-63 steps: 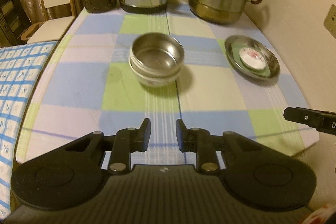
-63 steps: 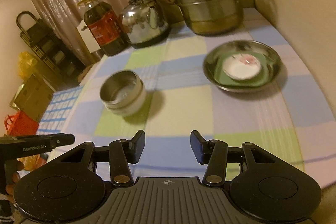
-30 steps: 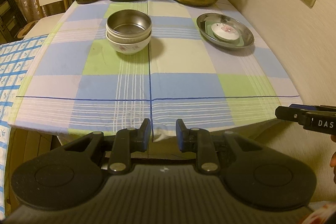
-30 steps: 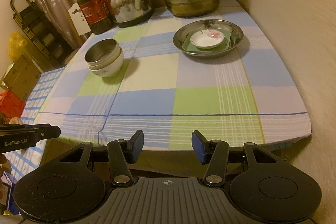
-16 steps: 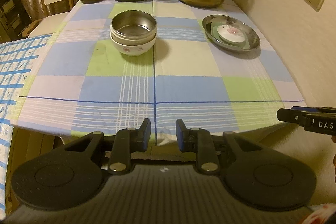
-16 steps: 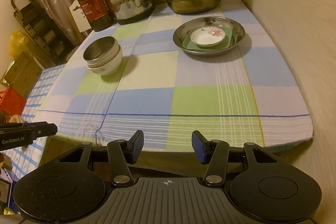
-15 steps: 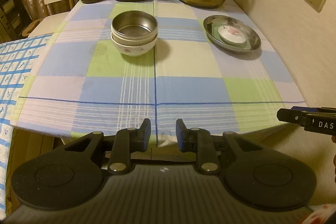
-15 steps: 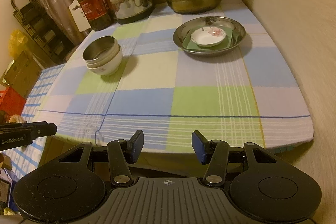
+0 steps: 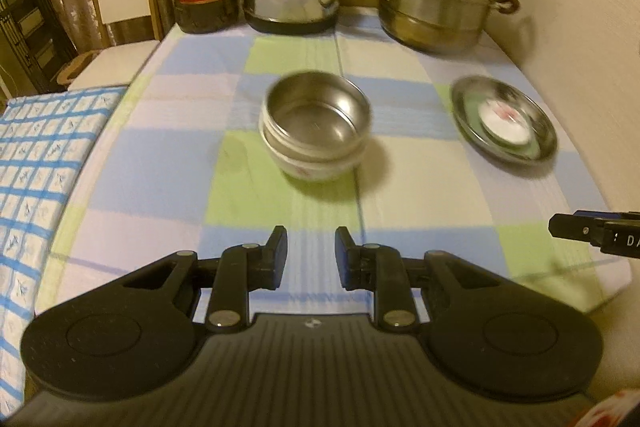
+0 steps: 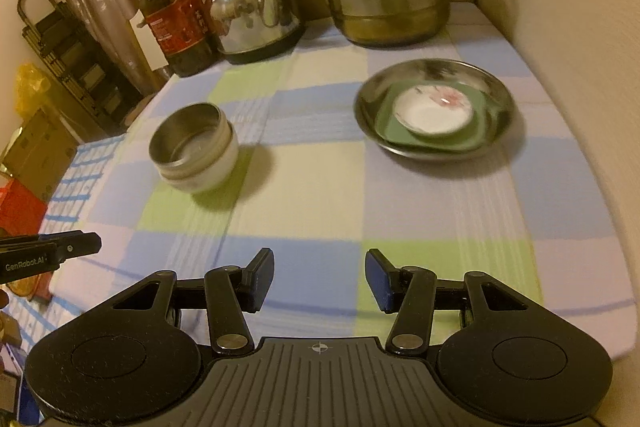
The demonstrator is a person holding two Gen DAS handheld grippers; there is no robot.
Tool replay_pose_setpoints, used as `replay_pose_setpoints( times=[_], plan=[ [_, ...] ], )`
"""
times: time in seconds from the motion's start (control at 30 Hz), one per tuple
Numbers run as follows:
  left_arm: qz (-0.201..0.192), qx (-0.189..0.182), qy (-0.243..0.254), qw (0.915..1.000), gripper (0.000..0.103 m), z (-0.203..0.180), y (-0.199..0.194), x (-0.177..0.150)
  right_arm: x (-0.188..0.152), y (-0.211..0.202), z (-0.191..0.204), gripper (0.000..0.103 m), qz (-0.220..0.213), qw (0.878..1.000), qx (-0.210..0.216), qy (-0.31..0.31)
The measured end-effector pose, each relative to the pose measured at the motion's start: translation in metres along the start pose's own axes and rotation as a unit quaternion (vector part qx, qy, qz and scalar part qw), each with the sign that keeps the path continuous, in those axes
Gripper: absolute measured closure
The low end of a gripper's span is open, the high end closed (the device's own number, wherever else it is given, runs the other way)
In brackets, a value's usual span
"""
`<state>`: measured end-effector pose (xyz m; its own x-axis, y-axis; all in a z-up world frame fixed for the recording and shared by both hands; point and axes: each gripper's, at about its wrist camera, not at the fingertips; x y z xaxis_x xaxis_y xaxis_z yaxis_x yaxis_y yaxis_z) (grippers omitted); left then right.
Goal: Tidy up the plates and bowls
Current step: 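Move the left tool toward the rim of the stacked bowls, then close the left gripper on the stacked bowls' rim and lift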
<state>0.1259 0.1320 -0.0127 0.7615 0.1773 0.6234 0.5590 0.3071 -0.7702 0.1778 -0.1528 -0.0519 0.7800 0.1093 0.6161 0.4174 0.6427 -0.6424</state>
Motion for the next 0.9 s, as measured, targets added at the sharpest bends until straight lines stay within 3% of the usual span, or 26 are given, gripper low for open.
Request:
replay_pose_setpoints(
  times=[0.53, 0.83, 0.9],
  plan=[
    [0.002, -0.023, 0.013, 0.9996, 0.08, 0.022, 0.097, 0.086, 0.086, 0.134, 0.043, 0.052, -0.011, 0.998, 0.056, -0.026],
    [0.032, -0.031, 0.021, 0.9988, 0.08, 0.021, 0.144, 0.103, 0.102, 0.187, 0.047, 0.053, 0.001, 0.998, 0.061, -0.022],
    [0.042, -0.034, 0.02, 0.9984, 0.08, 0.022, 0.152, 0.105, 0.103, 0.194, 0.045, 0.061, 0.006, 0.998, 0.062, -0.018]
  ],
)
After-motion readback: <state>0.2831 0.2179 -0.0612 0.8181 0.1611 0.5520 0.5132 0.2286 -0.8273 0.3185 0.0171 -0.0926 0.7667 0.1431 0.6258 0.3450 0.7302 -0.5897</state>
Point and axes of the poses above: each gripper's, at about its wrist camera, not at the fingertips, and y roughly the way its jaws point, z to its left, x to its top, and after that the axes turned 12 degrees about x, right-handed
